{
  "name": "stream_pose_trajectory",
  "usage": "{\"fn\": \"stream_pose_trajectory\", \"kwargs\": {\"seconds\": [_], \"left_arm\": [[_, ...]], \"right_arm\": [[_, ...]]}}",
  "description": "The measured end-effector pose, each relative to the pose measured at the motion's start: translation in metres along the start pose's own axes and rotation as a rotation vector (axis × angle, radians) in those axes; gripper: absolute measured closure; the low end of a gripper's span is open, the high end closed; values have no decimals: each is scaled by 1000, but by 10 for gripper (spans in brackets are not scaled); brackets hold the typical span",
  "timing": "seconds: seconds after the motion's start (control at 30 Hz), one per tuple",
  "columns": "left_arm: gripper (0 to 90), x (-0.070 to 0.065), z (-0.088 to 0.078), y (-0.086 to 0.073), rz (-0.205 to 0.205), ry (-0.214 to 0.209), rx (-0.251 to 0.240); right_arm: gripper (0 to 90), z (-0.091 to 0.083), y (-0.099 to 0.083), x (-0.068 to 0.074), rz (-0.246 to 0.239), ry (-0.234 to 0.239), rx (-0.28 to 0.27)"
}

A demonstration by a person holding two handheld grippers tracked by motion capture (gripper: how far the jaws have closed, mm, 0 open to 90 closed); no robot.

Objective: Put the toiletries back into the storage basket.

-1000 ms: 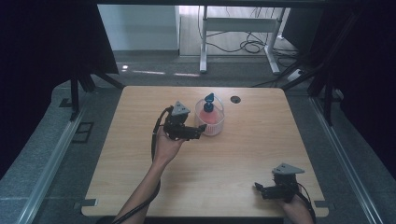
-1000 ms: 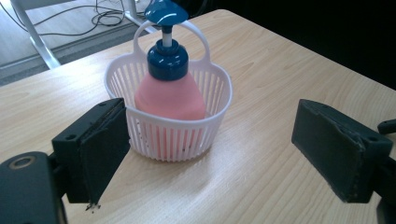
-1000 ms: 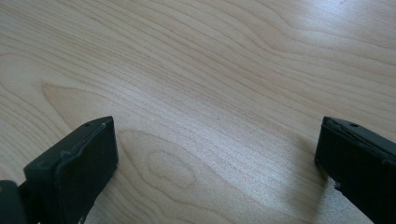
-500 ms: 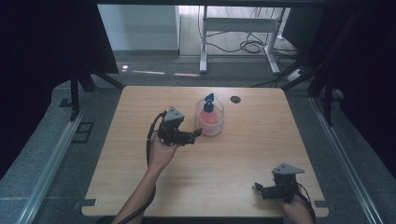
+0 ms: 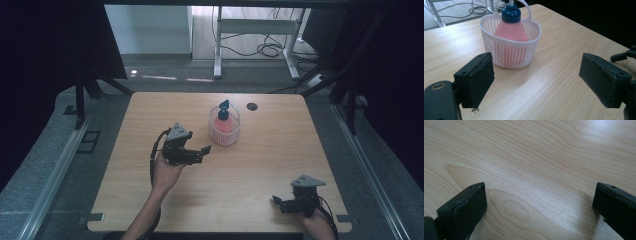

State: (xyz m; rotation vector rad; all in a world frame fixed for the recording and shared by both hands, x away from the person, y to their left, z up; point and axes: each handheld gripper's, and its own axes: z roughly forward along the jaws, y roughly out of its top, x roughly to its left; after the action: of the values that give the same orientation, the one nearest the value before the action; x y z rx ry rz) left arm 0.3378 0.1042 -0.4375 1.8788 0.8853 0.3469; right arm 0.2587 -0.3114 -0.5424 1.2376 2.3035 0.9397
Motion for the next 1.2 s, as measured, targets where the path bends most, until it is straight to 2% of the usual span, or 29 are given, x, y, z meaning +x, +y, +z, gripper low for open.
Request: {"fn": "stream_pose_trajectory", "kwargs": {"seconds": [0.47, 0.8, 1.2], "left_arm": [[124, -4, -15, -18, 14, -12, 16], [113, -2, -31, -32, -9, -12, 3], [110, -4, -47, -51, -21, -23, 17]], "right_arm": [[0, 0, 0, 0, -1, 0, -1], [0, 0, 0, 0, 2, 1, -1], [0, 0, 0, 0, 2, 0, -1]]}}
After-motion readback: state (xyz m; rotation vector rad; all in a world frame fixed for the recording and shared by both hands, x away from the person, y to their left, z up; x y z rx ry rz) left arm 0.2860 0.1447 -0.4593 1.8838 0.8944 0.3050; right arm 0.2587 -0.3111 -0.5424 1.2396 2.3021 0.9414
